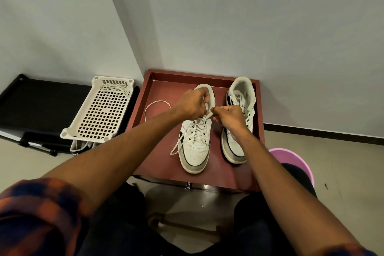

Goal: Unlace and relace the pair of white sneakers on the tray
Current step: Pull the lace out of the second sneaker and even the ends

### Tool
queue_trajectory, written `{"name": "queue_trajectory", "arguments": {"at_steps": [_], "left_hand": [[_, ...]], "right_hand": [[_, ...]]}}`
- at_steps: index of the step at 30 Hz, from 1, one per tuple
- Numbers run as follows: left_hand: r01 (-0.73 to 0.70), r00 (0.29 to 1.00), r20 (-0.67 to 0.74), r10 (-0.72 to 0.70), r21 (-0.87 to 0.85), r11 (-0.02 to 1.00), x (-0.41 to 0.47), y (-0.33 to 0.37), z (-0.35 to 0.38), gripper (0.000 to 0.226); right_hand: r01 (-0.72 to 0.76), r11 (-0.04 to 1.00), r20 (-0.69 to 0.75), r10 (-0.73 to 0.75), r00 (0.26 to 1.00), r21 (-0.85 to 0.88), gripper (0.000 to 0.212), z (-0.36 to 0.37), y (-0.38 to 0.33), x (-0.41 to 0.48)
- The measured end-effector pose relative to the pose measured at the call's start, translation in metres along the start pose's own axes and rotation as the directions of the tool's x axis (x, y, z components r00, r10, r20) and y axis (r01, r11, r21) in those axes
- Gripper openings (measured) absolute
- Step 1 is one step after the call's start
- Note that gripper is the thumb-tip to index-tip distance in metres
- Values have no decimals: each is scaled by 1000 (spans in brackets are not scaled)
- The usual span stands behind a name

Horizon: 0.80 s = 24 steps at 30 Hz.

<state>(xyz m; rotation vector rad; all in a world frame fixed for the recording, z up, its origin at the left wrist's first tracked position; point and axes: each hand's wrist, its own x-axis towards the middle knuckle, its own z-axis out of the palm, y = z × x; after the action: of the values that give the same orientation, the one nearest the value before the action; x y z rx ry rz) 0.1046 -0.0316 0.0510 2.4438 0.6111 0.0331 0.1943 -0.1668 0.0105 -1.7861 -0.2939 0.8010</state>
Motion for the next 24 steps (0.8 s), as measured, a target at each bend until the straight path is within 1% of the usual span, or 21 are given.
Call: {"name": "queue_trajectory", "arguments": {"at_steps": [2, 9, 11, 13, 15, 18, 21, 23, 24], "left_hand": [[-27, 999, 31, 27, 13, 1000, 2, 1, -4, 29], [-88, 995, 51, 84, 91, 992, 6, 1, -10, 22], [-129, 991, 57, 121, 147, 981, 5, 1, -11, 20], [-185, 981, 96, 169, 197, 963, 4, 2, -9, 22], [-220, 973, 114, 199, 221, 950, 4, 1, -6, 23], [-214, 976, 88, 200, 210, 954, 5, 0, -3, 21], [-191, 980, 84, 181, 136, 972, 7, -1, -4, 22], [-160, 985, 87, 152, 94, 983, 7, -3, -6, 22], [-151, 985, 94, 143, 77, 986, 7, -4, -6, 22]], "right_hand": [[12, 1000, -2, -12, 1000, -12, 24, 1, -1, -1], [14, 998, -36, -16, 999, -66, 23, 4, -5, 1], [16, 997, -35, -19, 999, -79, 23, 4, -3, 3], [26, 996, -28, -28, 999, -88, 23, 5, -2, 5], [26, 995, -23, -29, 999, -96, 24, 6, -3, 6], [37, 994, -15, -39, 999, -102, 30, 5, -3, 7], [46, 996, 29, -44, 999, -74, 38, 2, 0, 6], [47, 998, 56, -44, 997, -52, 38, -1, 3, 4], [45, 999, 58, -43, 997, -29, 34, -2, 5, 2]]}}
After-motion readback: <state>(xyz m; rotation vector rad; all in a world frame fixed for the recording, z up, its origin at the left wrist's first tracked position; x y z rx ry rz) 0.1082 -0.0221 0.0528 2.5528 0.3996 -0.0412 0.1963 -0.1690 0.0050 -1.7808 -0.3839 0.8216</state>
